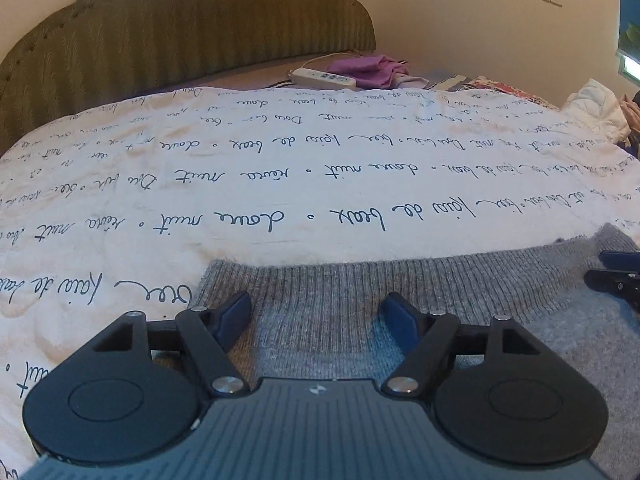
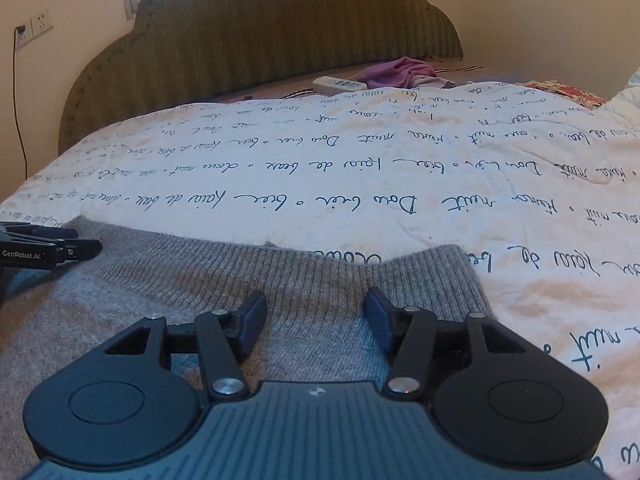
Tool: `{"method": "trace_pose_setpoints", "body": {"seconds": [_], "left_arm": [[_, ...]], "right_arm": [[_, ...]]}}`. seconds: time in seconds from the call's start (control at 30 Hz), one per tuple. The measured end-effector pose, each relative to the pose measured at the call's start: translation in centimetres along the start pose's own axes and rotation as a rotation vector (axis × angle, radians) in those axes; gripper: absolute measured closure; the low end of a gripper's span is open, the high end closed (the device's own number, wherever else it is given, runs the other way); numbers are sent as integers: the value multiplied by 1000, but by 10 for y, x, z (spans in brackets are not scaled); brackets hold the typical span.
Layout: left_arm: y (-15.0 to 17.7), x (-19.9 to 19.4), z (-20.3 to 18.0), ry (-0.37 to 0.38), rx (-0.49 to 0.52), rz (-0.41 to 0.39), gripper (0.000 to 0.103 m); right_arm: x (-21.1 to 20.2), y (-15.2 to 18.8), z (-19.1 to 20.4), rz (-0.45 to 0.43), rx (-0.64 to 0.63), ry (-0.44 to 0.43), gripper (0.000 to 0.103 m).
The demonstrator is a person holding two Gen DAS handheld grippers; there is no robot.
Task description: Fold small clothes
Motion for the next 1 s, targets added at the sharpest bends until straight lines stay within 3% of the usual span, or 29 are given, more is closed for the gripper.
{"method": "trace_pose_setpoints", "body": {"seconds": [0.13, 0.2, 0.23, 0.3, 0.5, 0.57, 0.7, 0.8, 0.87, 1.0], "left_arm": [[1, -40, -14, -115, 32, -68, 31], [10, -77, -21, -68, 29, -131, 18], [17, -94, -25, -36, 32, -152, 15], [31, -116, -37, -5, 52, -164, 13], [73, -103, -45, 1, 32, -22, 15], [81, -101, -38, 14, 16, -54, 15], [81, -95, -30, 16, -23, -34, 10], [78, -104, -33, -13, -21, -29, 14], [79, -121, -36, -12, -30, -30, 20], [96, -148, -46, -2, -26, -10, 18]], "right_arm": [[-27, -5, 9, -12, -38, 55, 45], [-61, -3, 9, -63, -14, 31, 43], [-79, 1, 10, -85, -1, -10, 32], [-101, 12, 16, -88, 11, -60, 24], [-93, 52, 36, 2, -79, 10, 24], [-89, 65, 30, -52, -58, -11, 22], [-87, 66, 33, -57, -70, -1, 20], [-92, 62, 34, -50, -70, 6, 20], [-108, 61, 34, -58, -44, 23, 19], [-143, 72, 32, -72, -9, 8, 19]]}}
Point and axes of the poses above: each gripper's, at about its wrist camera, not at the fingertips, and x roughly the way its jaws point, z to its left, y to its underside, the point moved 1 cm from there along x, roughly the way its jaws point, and after that the axes turned 9 degrees about y, right-handed, at the moved point
